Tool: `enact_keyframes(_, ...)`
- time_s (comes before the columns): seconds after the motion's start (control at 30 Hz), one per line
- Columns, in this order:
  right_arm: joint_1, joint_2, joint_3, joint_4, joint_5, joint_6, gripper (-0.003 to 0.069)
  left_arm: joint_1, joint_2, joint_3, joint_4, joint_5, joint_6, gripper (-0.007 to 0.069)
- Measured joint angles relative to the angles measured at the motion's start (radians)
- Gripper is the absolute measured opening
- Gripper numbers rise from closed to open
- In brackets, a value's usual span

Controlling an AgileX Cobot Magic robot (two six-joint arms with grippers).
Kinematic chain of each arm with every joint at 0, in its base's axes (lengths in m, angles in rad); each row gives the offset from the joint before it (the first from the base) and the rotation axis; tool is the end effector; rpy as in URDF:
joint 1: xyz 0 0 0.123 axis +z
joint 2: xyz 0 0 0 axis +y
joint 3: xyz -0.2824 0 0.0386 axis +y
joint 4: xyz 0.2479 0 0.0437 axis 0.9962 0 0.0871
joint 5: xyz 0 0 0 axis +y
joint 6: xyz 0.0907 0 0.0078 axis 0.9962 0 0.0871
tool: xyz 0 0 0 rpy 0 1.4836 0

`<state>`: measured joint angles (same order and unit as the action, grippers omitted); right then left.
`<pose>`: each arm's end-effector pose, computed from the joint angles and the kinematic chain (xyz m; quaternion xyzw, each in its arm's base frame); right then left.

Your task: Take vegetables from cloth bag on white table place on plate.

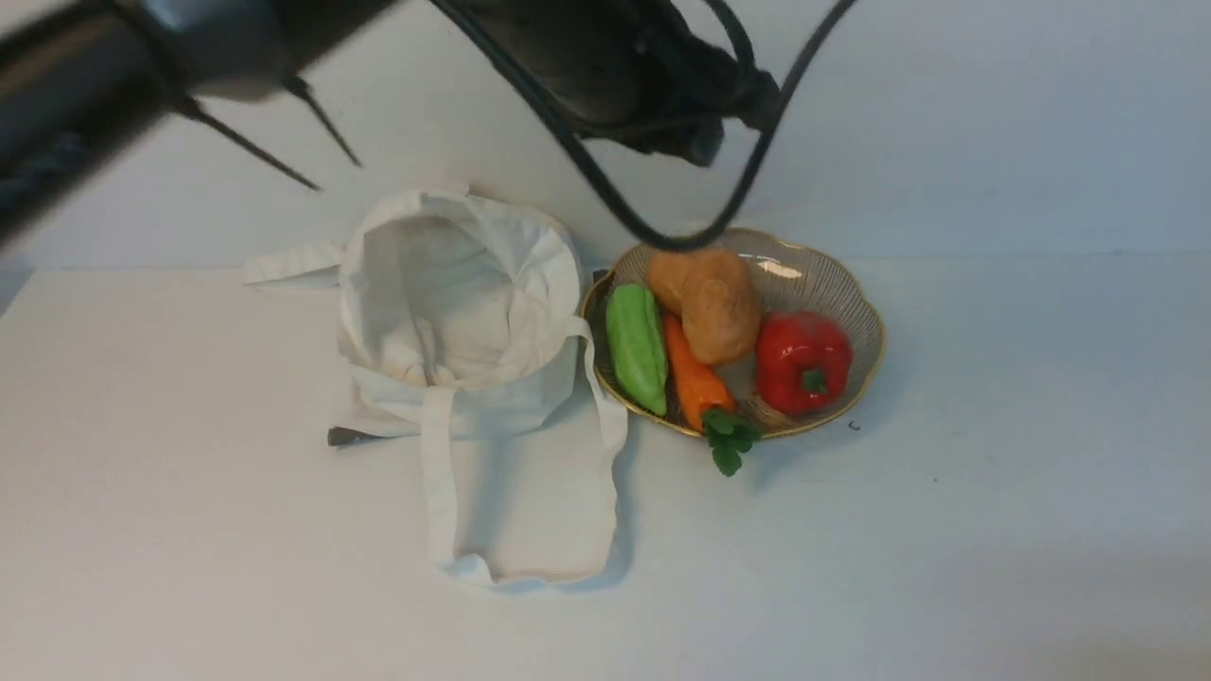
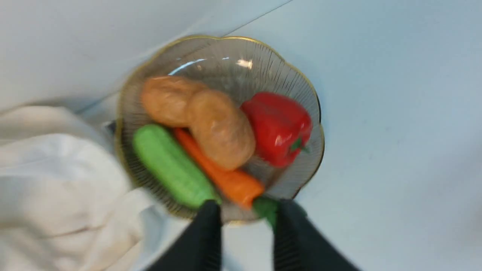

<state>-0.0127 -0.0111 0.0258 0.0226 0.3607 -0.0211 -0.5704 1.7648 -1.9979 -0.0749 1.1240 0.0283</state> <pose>0.0530 0.0001 0.1725 0.0027 0.8013 -0.0006 0.5983 0.3219 -0.2138 0.4270 0.2710 0.8862 -0.1361 0.3503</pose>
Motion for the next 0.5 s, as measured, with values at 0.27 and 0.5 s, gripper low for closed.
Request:
enact_keyframes(0.27, 0.000, 0.000, 0.000, 0.000, 0.000, 0.000, -0.0015, -0.003, -0.377, 0.147, -0.005, 0.125, 0.067, -0.0005)
enact_keyframes(0.5, 0.000, 0.000, 0.000, 0.000, 0.000, 0.000, -0.0015, -0.010, -0.821, 0.711, -0.024, 0.040, 0.073, -0.0005)
